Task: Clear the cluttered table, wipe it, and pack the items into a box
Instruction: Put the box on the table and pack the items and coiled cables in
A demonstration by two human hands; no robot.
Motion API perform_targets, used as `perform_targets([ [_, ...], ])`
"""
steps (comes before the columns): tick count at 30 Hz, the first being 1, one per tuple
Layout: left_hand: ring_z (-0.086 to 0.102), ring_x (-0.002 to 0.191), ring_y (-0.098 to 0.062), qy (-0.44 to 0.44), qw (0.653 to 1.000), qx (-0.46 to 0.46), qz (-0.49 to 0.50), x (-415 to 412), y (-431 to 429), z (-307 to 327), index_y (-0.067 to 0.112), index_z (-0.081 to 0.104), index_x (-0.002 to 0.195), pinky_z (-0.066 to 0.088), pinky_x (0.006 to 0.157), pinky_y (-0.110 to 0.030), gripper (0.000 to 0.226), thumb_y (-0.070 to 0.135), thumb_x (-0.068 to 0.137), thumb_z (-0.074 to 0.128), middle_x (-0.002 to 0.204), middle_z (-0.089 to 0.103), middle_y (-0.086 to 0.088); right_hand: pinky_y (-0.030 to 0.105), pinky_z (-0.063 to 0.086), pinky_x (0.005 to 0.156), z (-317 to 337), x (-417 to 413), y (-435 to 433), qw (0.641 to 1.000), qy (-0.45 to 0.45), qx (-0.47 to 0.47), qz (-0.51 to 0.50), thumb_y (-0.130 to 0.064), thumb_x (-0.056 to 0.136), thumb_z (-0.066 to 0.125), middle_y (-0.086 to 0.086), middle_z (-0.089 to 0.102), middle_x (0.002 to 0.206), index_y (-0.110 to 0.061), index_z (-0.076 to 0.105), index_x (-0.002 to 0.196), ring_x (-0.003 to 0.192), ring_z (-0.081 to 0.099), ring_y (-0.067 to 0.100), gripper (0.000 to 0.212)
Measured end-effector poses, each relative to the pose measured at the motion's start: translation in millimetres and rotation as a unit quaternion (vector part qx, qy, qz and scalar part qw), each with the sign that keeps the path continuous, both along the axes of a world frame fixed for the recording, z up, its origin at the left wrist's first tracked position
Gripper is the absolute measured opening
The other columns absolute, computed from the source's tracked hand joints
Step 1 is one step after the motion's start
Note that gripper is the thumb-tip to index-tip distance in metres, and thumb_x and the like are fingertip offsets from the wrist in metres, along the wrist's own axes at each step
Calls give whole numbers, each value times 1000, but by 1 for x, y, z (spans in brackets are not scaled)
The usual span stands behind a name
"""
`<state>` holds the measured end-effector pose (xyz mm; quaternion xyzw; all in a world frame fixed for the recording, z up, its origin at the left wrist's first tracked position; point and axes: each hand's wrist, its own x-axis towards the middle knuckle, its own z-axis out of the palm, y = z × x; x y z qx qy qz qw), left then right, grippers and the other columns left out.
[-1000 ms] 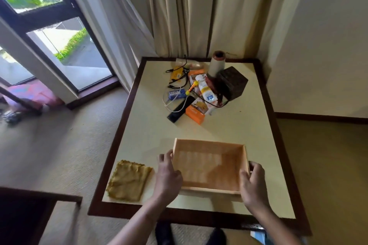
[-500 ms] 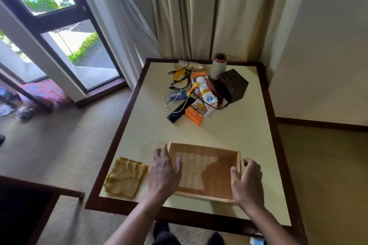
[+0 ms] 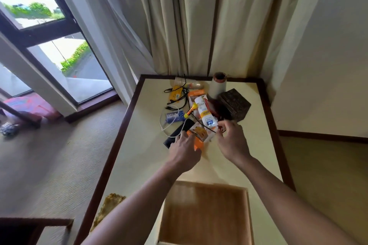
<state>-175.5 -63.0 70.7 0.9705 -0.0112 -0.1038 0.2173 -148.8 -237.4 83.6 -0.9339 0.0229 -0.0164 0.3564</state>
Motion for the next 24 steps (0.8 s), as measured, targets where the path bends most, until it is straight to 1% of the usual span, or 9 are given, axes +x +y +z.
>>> perform_targets([
  [5,52,115,-32,46,999,-9,1,46,-12,-26,22,49,136,56,85,-48,53,35,86,65,122,46,-7,25,43,80,11,95,27,1000,20,18,0,-19,98,57,8,70,116,-10,68,119,107,65,24,26],
  [7,49,121,-33,58,998,-4,1,63,-15,-41,21,43,140,53,92,-48,64,43,84,68,128,44,-8,30,49,82,9,134,39,999,34,6,7,-22,97,56,10,70,116,-10,67,120,106,66,25,28],
  [9,45,126,-32,65,998,2,5,74,-17,-52,19,35,146,47,104,-48,81,51,81,71,135,43,-9,36,54,84,5,169,50,998,49,-31,27,-23,96,56,13,69,113,-7,65,117,103,65,28,28],
  [11,44,128,-31,69,998,3,10,81,-19,-61,19,30,147,44,109,-48,89,54,77,73,137,44,-9,33,51,79,-1,199,61,995,67,-62,36,-22,95,58,13,68,112,-7,64,118,104,65,29,29],
  [13,46,128,-31,72,997,0,9,88,-19,-73,17,27,148,44,109,-48,93,54,76,74,136,46,-8,33,50,76,-13,224,74,991,86,-91,40,-25,93,59,13,67,114,-8,63,119,107,66,30,31],
  [17,43,135,-32,74,997,12,-14,93,-18,-83,10,11,160,39,116,-49,109,53,80,71,147,43,-11,40,51,90,-42,255,91,978,116,-167,42,-34,92,61,15,59,132,-10,55,132,120,59,34,48],
  [19,44,133,-31,68,997,18,-20,95,-16,-86,10,12,160,40,115,-48,109,53,80,72,147,44,-11,42,49,94,-56,265,97,974,134,-179,37,-41,93,61,15,53,141,-11,46,143,126,56,34,61],
  [22,46,129,-29,59,998,7,-30,97,-12,-86,11,16,159,42,112,-45,108,53,78,75,144,45,-8,43,50,94,-69,272,101,974,139,-180,19,-51,84,71,14,52,142,-11,36,151,128,55,34,86],
  [24,48,125,-27,59,998,-1,-36,97,-8,-85,12,20,157,45,109,-42,105,51,77,76,140,47,-7,41,51,89,-76,276,105,972,136,-191,6,-51,78,77,15,53,138,-11,33,151,126,55,33,94],
])
